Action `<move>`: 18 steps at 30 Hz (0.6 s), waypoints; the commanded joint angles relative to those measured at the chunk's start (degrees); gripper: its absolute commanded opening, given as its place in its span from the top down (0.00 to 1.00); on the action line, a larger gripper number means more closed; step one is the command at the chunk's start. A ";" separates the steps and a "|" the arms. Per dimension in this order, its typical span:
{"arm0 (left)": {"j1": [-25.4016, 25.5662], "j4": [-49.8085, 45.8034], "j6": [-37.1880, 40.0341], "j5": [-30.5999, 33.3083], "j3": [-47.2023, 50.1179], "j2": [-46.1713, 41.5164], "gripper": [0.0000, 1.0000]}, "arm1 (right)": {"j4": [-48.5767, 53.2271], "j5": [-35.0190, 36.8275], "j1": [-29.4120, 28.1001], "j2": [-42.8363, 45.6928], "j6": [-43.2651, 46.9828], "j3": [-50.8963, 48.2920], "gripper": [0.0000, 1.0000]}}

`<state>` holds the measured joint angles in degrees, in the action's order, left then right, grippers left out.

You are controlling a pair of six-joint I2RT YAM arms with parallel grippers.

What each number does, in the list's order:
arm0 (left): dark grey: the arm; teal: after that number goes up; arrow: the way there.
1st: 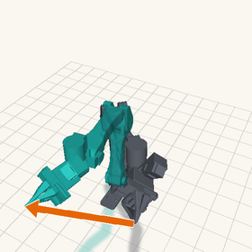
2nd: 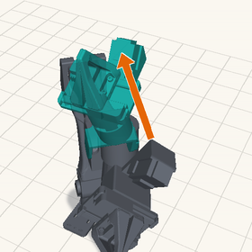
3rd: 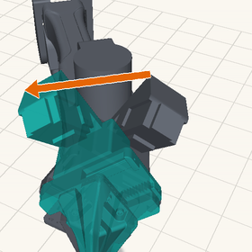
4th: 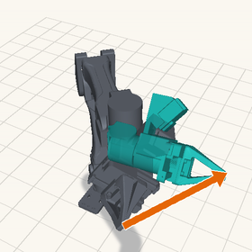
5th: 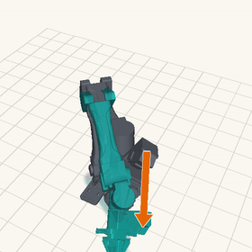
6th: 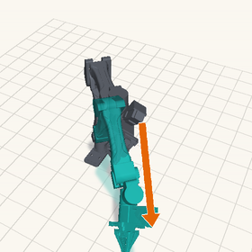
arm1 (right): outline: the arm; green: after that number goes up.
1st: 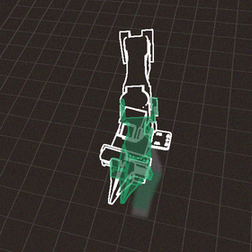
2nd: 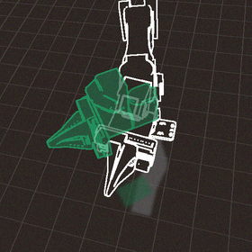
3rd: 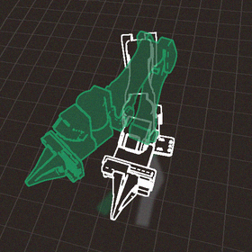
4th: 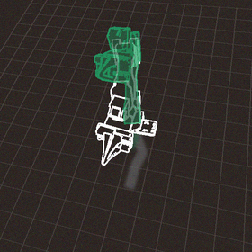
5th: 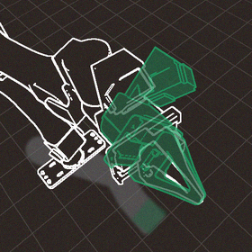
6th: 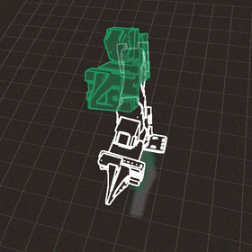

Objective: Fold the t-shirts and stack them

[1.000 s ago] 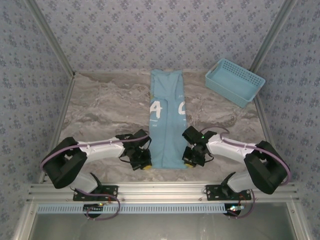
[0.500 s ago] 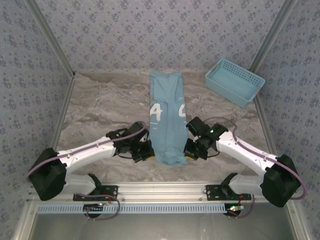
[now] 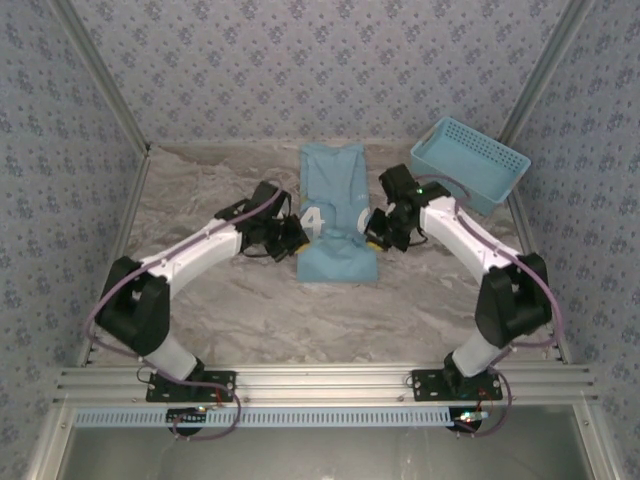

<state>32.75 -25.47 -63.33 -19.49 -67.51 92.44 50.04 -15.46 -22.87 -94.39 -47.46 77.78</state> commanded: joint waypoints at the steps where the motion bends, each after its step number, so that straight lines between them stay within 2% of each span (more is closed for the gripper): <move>1: -3.12 0.45 4.75 -2.58 -7.55 6.56 1.00 | 0.23 -0.17 2.81 -7.37 3.54 7.35 1.00; 5: -6.00 0.25 7.66 -4.53 -15.77 16.10 1.00 | -0.48 -0.53 5.06 -16.51 4.55 14.34 1.00; 6: -6.69 0.03 8.27 -5.47 -18.04 18.95 0.98 | -1.31 -1.20 5.73 -18.86 4.79 15.86 1.00; 7: -7.21 -0.34 8.81 -6.30 -20.23 21.60 0.91 | -2.16 -2.73 6.33 -21.35 5.05 17.48 1.00; 8: -7.68 -1.56 9.44 -6.22 -22.04 23.57 0.81 | -2.88 -4.16 6.85 -23.50 5.25 18.85 0.90; 9: -8.07 -2.78 10.18 -6.01 -23.81 25.31 0.66 | -3.26 -5.48 7.41 -25.78 5.88 20.82 0.76; 11: -8.84 -3.12 10.68 -6.05 -25.33 26.91 0.54 | -1.88 -5.44 8.23 -28.58 7.48 24.25 0.58; 13: -9.20 -2.96 10.98 -5.12 -24.92 25.88 0.50 | -0.92 -3.19 8.79 -28.02 9.01 25.37 0.47; 15: -9.20 -3.26 11.47 -3.71 -22.28 23.09 0.49 | -1.17 -1.77 9.30 -25.32 9.70 23.57 0.43; 18: -8.73 -1.66 9.79 -2.65 -12.95 15.99 0.54 | -2.90 -0.08 9.43 -19.43 10.88 17.31 0.41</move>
<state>23.38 -26.00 -53.87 -22.92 -86.35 116.16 46.33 -17.76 -13.67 -120.92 -39.31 98.37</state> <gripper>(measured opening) 0.470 0.582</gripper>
